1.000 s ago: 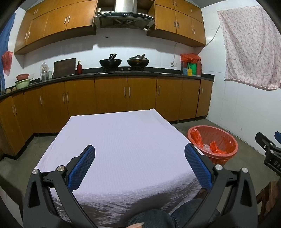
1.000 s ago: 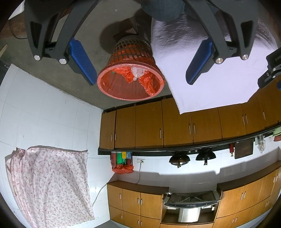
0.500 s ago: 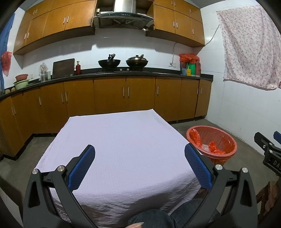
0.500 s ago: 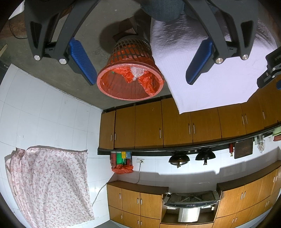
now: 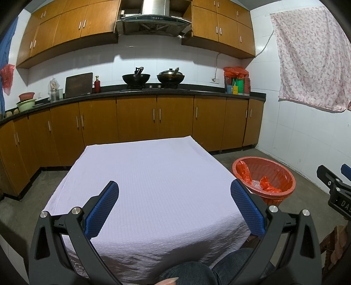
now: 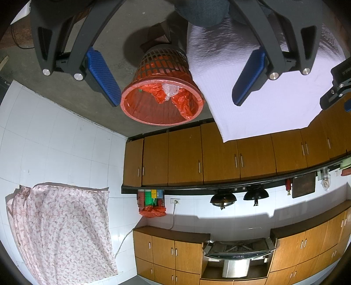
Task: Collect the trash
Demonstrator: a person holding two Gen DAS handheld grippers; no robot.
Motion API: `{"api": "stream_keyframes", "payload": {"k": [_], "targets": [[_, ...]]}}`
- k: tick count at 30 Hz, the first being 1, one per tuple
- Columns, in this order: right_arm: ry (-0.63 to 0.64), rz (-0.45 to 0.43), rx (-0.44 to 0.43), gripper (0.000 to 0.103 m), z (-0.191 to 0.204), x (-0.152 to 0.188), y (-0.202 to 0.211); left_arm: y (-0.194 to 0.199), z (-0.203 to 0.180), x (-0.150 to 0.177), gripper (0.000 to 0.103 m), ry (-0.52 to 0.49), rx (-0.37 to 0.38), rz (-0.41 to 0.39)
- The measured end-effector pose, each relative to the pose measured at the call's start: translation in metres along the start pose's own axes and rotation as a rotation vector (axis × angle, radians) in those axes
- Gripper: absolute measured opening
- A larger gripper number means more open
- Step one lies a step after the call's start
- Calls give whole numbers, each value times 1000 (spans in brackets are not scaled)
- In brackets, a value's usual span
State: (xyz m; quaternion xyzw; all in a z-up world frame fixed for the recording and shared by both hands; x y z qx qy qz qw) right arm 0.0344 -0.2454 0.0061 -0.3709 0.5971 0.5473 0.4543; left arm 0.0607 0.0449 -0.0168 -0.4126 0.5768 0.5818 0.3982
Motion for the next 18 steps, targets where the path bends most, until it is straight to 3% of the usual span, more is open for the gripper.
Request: {"api": "stream_keyframes", "payload": {"k": [18], "targets": [[-2,2,-1,99,1,1,0,0,0,0,101,0,2,2]]}}
Point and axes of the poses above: each gripper's, at about its wrist camera, not at the fingertips, and y roughly against the way its jaws point, z to its left, x to its underside, the point moved 8 cm from there along -y, roughly the way its jaws point, and after that the axes turned 3 degrees about -x, right-handed, at the moved point
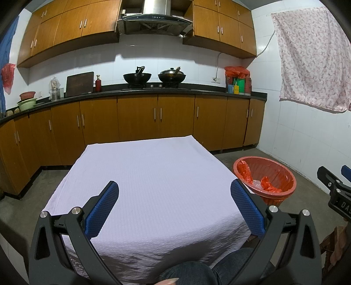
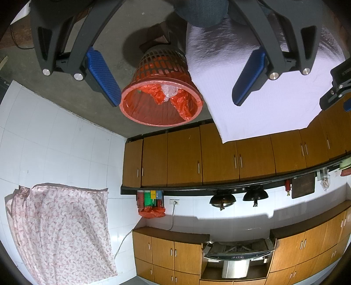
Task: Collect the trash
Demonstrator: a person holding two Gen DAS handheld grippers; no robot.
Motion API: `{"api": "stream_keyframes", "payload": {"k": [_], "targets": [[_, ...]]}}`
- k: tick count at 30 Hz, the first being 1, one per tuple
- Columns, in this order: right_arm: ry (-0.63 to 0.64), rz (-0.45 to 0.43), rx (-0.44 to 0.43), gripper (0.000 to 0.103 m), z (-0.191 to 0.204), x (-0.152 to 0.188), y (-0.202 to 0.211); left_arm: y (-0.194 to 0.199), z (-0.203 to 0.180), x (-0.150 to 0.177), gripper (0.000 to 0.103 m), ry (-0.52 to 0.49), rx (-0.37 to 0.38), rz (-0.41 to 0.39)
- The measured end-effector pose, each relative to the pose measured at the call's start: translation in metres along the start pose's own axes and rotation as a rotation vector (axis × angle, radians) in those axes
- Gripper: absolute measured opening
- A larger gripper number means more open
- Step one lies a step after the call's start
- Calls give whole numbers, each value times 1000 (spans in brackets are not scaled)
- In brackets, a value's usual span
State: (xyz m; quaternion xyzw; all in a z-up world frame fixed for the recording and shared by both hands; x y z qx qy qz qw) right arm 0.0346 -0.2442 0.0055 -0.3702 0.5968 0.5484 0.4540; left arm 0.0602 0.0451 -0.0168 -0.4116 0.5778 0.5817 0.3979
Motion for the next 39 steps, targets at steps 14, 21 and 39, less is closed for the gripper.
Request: {"api": "stream_keyframes", "payload": {"k": [14,21,39], "targets": [[-2,7,-8,99,6,7,0,1,3,3,101,0,0,3],[-3,9,-10,99,4,7,0,0,5,6,101,-1,1,5],[-4,11,-12,99,4,7,0,1,11,10,101,4,-7,4]]}}
Point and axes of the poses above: each gripper's, at about its wrist camera, not at the fingertips, and y roughly against the way its jaws point, z to its left, x to its underside, the point moved 8 cm from there along -y, roughly the way its jaws point, and after that the axes turned 3 degrees about -x, right-handed, at the moved point
